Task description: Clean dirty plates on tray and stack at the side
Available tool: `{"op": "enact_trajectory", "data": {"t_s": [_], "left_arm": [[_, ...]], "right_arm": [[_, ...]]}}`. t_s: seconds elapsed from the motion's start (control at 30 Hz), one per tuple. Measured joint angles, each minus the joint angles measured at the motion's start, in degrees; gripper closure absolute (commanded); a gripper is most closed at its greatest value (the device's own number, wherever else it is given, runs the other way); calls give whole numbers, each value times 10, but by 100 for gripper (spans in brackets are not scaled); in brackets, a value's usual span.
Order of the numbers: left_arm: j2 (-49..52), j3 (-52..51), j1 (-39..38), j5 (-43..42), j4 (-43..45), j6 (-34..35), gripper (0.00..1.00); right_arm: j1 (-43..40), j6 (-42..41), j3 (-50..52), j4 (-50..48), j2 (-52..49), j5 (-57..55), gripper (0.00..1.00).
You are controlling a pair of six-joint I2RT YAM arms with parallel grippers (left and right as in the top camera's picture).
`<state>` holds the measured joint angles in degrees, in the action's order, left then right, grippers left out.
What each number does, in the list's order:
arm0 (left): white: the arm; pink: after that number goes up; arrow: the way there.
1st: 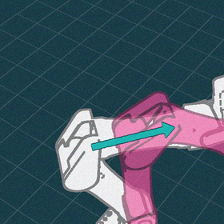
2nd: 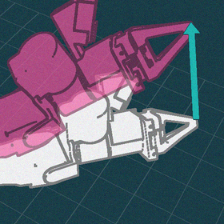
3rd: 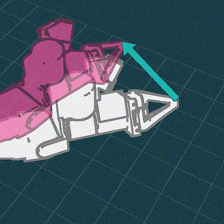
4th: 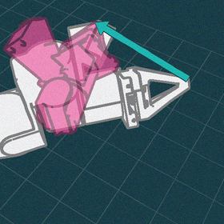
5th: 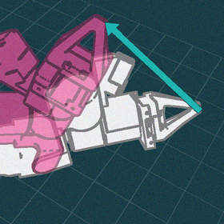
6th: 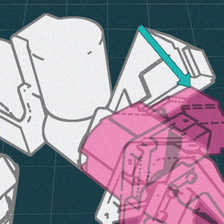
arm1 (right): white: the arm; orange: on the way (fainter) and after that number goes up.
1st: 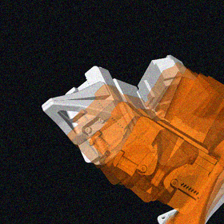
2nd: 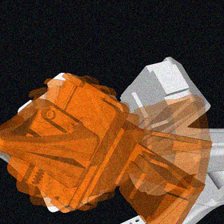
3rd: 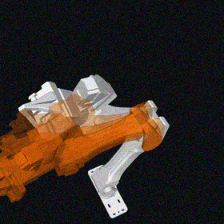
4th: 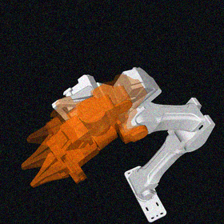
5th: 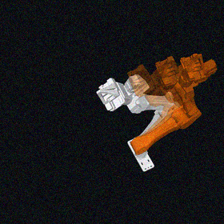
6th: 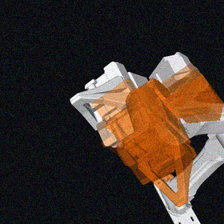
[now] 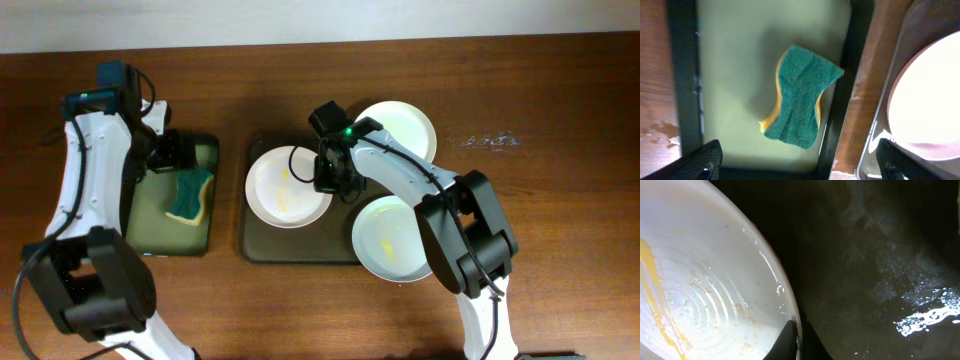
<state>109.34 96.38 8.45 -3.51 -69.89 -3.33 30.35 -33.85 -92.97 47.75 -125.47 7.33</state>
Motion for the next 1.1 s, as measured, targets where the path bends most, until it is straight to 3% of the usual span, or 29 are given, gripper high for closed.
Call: {"op": "enact_trajectory", "data": {"t_s": [0.07,0.27,0.47,0.63,0.7,0.73,0.77,0.8,0.9,1.0,1.1], "left_arm": [[23,0,0,-8,-14,-18,16],[81,-2,2,-14,-8,-101,22],[138,-3,2,-33,-7,-136,54],[157,-7,3,-33,27,-136,59],[158,-18,3,-33,37,-136,83],[158,-21,3,-33,40,-137,100],[158,-21,3,-36,40,-136,100],[158,-21,3,-36,40,-134,100],[158,-21,3,-36,38,-111,100],[167,16,2,-36,-11,-96,100],[174,128,2,-40,-80,-89,100]], "right_arm": [[0,0,0,0,-1,0,96],[0,0,-2,0,-1,0,96],[0,0,-2,0,-1,-1,96],[0,0,-2,0,-1,-2,96],[0,0,-2,0,-2,-2,95],[0,0,-2,0,-2,-2,95],[0,0,-2,0,-2,-2,95],[0,0,-2,0,-2,-2,88],[1,0,-2,-4,-5,-5,87],[2,0,-2,-4,-5,-8,96],[2,-1,-6,-1,-5,-4,96]]}}
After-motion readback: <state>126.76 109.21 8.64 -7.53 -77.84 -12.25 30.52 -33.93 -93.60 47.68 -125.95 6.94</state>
